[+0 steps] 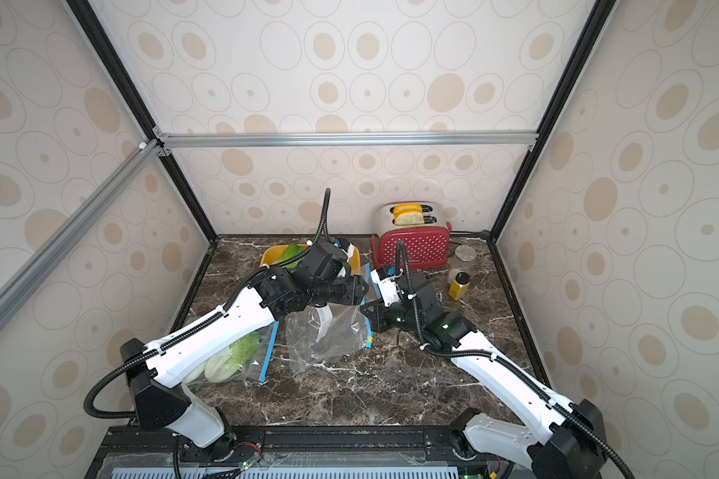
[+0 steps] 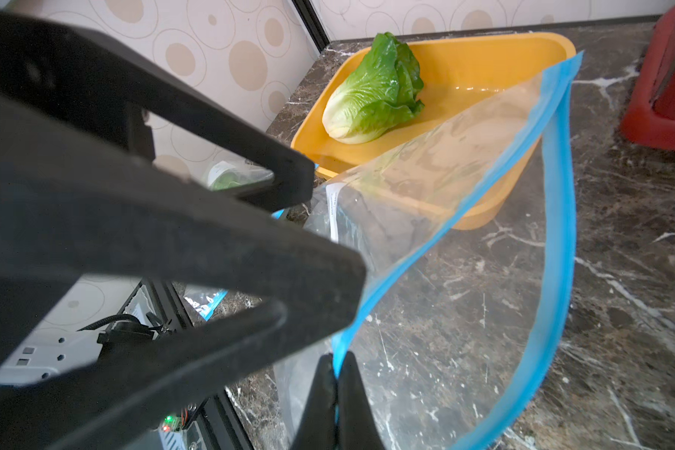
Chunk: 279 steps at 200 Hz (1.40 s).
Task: Put the chinese cabbages into a zipper bag and zip it
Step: Adjust the zipper food storage bag at the center of the board.
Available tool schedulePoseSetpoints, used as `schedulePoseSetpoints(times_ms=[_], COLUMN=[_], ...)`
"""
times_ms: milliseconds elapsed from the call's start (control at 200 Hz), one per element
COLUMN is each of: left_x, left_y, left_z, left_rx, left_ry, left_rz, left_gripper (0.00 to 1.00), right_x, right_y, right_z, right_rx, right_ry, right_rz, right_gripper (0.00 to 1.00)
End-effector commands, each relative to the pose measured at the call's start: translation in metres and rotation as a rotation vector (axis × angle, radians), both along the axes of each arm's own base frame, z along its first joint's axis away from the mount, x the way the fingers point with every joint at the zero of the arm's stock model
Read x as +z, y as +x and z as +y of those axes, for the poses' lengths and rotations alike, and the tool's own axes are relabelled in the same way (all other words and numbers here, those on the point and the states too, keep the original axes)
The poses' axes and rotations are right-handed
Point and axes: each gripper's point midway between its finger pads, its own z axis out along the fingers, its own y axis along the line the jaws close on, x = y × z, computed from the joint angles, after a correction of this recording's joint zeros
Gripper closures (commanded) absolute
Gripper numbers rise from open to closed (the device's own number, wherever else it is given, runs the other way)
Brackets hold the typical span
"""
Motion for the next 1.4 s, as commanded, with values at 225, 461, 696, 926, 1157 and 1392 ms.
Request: schedulePoseSetpoints(times_ms=[225, 461, 696, 926, 1157, 1392], left_x=[-0.017, -0.035, -0.050, -0.051, -0.043, -0.030], left_y=[-0.007, -0.004, 0.000, 0.003, 0.004, 0.003], left_z=[0.001, 0.000, 0.010, 0.011, 0.019, 0.040], left_rx=[-0.027, -0.046, -0.011, 0.006, 0.026, 0.055], left_ry=[0.075, 0.155, 0.221, 0.198, 0.204, 0.175], left_rz=[0.076, 0.103, 0.100, 0.087, 0.059, 0.028], left_gripper=[0.41, 0.43, 0.58, 0.85, 1.00, 1.00], right_x=[0.024, 0.028, 0.030, 0.028, 0.028, 0.043], right_y=[0.005, 0.004, 0.005, 0.006, 0.009, 0.002], right_z=[0.005, 0.012, 0.014, 0.020, 0.024, 0.017], right_rx=[0.001, 0.038, 0.037, 0.047, 0.051, 0.038], right_ry=[0.045, 0.071, 0.075, 0.085, 0.086, 0.098], right_rz=[-0.153, -0.159, -0.162, -0.133, -0.117, -0.122], right_gripper=[1.00, 1.00, 1.00, 1.00, 0.98, 0.72])
